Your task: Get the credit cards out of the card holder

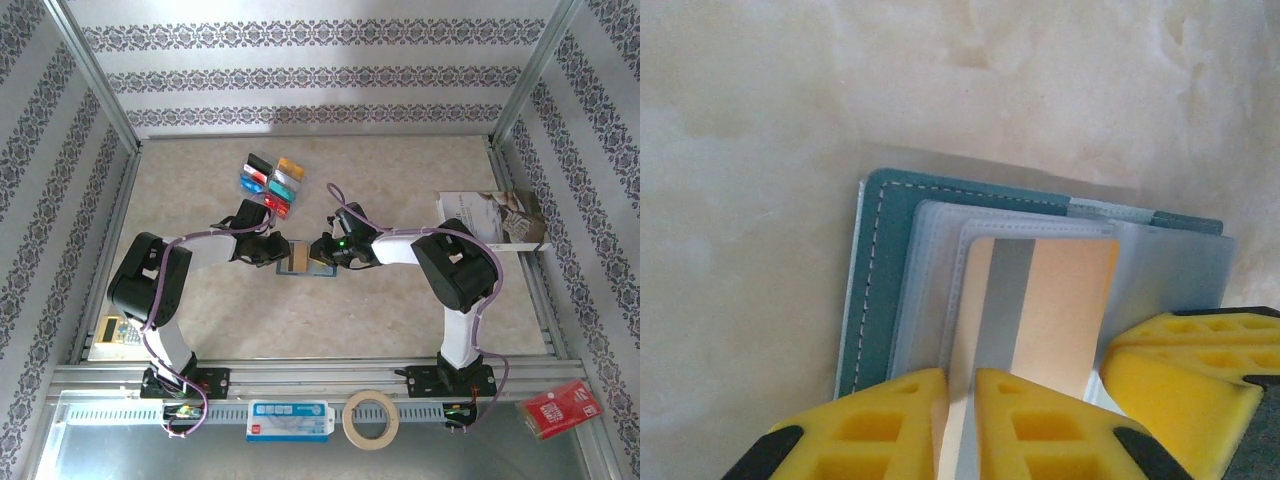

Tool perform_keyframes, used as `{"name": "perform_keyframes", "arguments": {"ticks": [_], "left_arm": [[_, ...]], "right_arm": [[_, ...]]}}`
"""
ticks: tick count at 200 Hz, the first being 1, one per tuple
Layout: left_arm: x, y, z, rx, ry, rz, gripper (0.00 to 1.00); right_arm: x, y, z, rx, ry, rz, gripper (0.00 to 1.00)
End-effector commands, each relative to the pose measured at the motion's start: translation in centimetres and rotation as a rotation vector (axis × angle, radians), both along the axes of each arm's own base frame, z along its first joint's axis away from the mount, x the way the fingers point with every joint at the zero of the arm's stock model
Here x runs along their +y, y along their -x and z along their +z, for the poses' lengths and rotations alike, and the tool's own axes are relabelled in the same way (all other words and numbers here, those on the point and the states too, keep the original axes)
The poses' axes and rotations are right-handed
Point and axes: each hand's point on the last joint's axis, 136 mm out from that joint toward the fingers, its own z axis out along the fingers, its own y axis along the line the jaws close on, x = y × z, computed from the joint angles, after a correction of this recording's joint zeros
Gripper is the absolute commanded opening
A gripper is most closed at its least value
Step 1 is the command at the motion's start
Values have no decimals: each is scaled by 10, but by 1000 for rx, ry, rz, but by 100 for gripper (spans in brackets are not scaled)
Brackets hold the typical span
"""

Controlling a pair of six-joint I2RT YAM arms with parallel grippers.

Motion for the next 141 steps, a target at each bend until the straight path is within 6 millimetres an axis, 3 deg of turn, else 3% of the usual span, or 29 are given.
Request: {"name": "perform_keyframes", "arguments": {"ticks": [1,70,141], "left_arm": [[19,25,-35,119,-126,2,19],[19,24,-33,116,-127,0,19],[19,25,-32,117,-127,1,19]], "right_arm": [[0,-3,-1,-11,17,14,14],[0,-9,28,-92,57,18,14],[17,-5,23,-53,66,54,14]]}}
